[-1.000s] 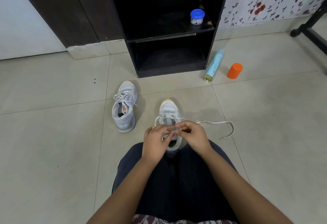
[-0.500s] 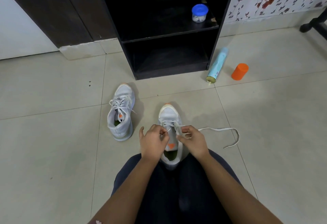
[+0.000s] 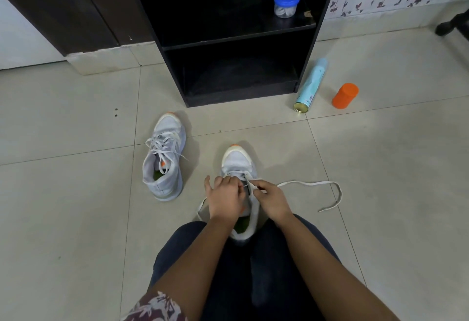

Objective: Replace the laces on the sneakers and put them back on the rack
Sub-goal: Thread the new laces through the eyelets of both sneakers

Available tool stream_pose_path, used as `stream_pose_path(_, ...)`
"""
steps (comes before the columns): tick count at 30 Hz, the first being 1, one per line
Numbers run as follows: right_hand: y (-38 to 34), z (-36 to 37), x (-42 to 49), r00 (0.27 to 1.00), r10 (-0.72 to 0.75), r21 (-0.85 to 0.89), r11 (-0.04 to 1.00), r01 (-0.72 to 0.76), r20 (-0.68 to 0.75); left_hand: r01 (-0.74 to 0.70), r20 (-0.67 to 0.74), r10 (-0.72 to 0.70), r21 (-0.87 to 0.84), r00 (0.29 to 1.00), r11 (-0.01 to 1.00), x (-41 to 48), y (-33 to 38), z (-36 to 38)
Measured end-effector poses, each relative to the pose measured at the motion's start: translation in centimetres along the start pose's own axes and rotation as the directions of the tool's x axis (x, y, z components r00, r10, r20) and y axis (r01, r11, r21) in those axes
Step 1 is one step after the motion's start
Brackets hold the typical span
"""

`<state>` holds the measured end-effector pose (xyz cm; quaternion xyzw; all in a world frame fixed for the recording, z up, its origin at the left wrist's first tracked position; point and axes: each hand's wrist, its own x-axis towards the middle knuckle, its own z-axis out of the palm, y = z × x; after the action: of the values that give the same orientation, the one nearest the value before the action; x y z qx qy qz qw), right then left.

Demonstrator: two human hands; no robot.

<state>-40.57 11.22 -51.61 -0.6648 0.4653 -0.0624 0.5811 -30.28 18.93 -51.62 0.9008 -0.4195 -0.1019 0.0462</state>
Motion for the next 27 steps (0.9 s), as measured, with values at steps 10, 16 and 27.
stream_pose_path(10,-0.4,0.1,1.0,0.969,0.244,0.362,0.902,-0.236,0.025,-0.030,0.015,0.031,-0.052,0.999,0.998,0.5,0.1,-0.3)
stream_pose_path(16,-1.0,0.6,2.0,0.951,0.308,0.455,0.850,-0.266,-0.018,-0.004,-0.049,-0.002,-0.137,0.999,0.991,-0.7,-0.9,0.1)
stream_pose_path(27,1.9,-5.3,1.8,0.871,0.406,0.207,0.910,-0.359,-0.278,0.225,-0.211,-0.325,-0.391,0.922,0.892,-1.6,-2.9,-0.5)
